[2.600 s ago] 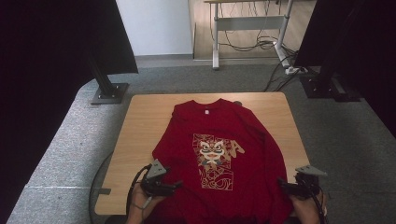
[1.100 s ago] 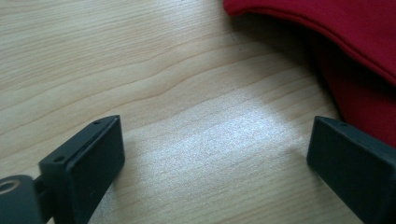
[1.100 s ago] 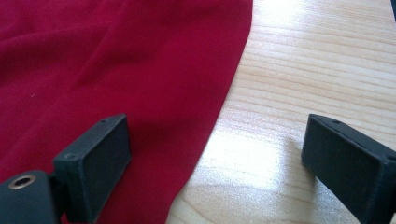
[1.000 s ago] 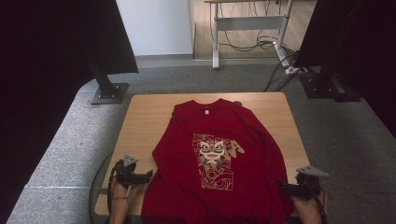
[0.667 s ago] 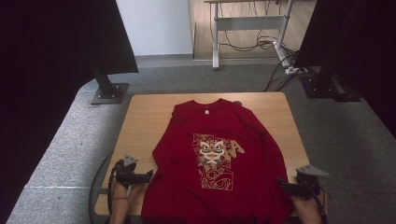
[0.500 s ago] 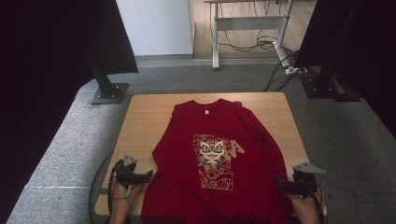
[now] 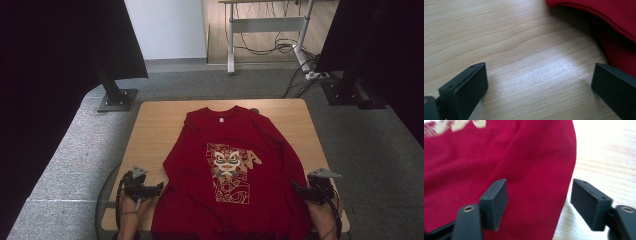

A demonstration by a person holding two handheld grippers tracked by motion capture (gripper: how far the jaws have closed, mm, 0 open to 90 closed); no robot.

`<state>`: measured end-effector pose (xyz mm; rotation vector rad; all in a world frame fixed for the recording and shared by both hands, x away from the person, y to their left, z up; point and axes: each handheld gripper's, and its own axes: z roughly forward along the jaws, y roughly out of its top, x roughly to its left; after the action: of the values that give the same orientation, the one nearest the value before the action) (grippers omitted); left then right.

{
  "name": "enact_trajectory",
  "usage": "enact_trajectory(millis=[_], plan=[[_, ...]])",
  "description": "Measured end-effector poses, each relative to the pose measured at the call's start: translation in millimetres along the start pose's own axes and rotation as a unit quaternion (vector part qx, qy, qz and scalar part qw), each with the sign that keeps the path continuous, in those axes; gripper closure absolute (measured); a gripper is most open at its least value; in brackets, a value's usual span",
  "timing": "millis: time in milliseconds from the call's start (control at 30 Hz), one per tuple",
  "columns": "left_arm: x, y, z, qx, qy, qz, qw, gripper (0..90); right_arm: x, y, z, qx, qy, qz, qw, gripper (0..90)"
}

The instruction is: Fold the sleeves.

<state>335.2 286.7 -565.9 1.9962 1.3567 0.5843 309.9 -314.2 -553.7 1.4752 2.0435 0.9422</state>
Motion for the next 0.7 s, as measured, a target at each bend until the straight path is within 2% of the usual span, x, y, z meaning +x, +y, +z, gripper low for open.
enact_trajectory(millis=[33, 100, 133, 167, 200, 233, 300, 367, 433, 533, 567, 600, 633, 667, 700], plan=[[0.0, 0.0, 0.0, 0.000, 0.000, 0.000, 1.0000, 0.7, -0.4, -2.2, 3.7, 0.014, -0.004, 0.001, 0.9999, 36.6], [-0.1, 0.0, 0.0, 0.000, 0.000, 0.000, 1.0000, 0.7, -1.5, -3.1, 3.6, 0.007, -0.002, 0.011, 0.9999, 42.8], [-0.1, 0.0, 0.0, 0.000, 0.000, 0.000, 1.0000, 0.8, -1.5, -3.1, 3.6, 0.007, -0.002, 0.011, 0.9999, 42.8], [-0.1, 0.0, 0.0, 0.000, 0.000, 0.000, 1.0000, 0.7, -1.7, -1.9, 2.3, 0.011, 0.004, 0.013, 0.9999, 52.1], [-0.1, 0.0, 0.0, 0.000, 0.000, 0.000, 1.0000, 0.8, -1.7, -1.9, 2.3, 0.011, 0.004, 0.013, 0.9999, 52.1], [-0.2, -0.1, 0.0, 0.000, 0.001, -0.001, 1.0000, 0.7, -1.4, -1.7, 2.1, 0.010, 0.013, 0.019, 0.9997, 64.0], [-0.2, -0.1, 0.0, 0.000, 0.001, -0.001, 1.0000, 0.7, -1.2, -1.0, 2.3, 0.011, 0.022, 0.024, 0.9994, 72.0], [-0.3, -0.1, -0.1, 0.000, 0.001, -0.001, 1.0000, 0.8, -1.2, -0.8, 2.4, 0.012, 0.025, 0.025, 0.9993, 74.8], [-0.3, -0.1, -0.1, 0.000, 0.001, -0.001, 1.0000, 0.8, 0.7, 0.3, 1.3, 0.010, 0.017, 0.019, 0.9996, 79.7], [-0.3, -0.1, -0.1, 0.000, 0.001, -0.001, 1.0000, 0.8, 2.7, 5.1, -6.0, -0.009, 0.014, 0.019, 0.9997, 83.4], [-0.3, -0.1, -0.1, 0.000, 0.001, -0.001, 1.0000, 0.8, 5.3, 10.1, -12.8, -0.026, 0.016, 0.017, 0.9994, 84.6], [-0.3, -0.1, -0.1, 0.000, 0.001, -0.001, 1.0000, 0.7, 5.3, 10.1, -12.8, -0.026, 0.016, 0.017, 0.9994, 84.6], [-0.3, -0.1, -0.1, 0.000, 0.001, -0.001, 1.0000, 0.7, 10.2, 16.0, -17.7, -0.038, 0.028, 0.016, 0.9987, 85.6], [-0.3, -0.1, -0.1, 0.000, 0.001, -0.001, 1.0000, 0.8, 10.2, 16.0, -17.7, -0.038, 0.028, 0.016, 0.9987, 85.6], [-0.3, -0.1, -0.1, 0.000, 0.001, -0.001, 1.0000, 0.8, 17.5, 22.1, -20.5, -0.049, 0.042, 0.012, 0.9978, 85.9]])
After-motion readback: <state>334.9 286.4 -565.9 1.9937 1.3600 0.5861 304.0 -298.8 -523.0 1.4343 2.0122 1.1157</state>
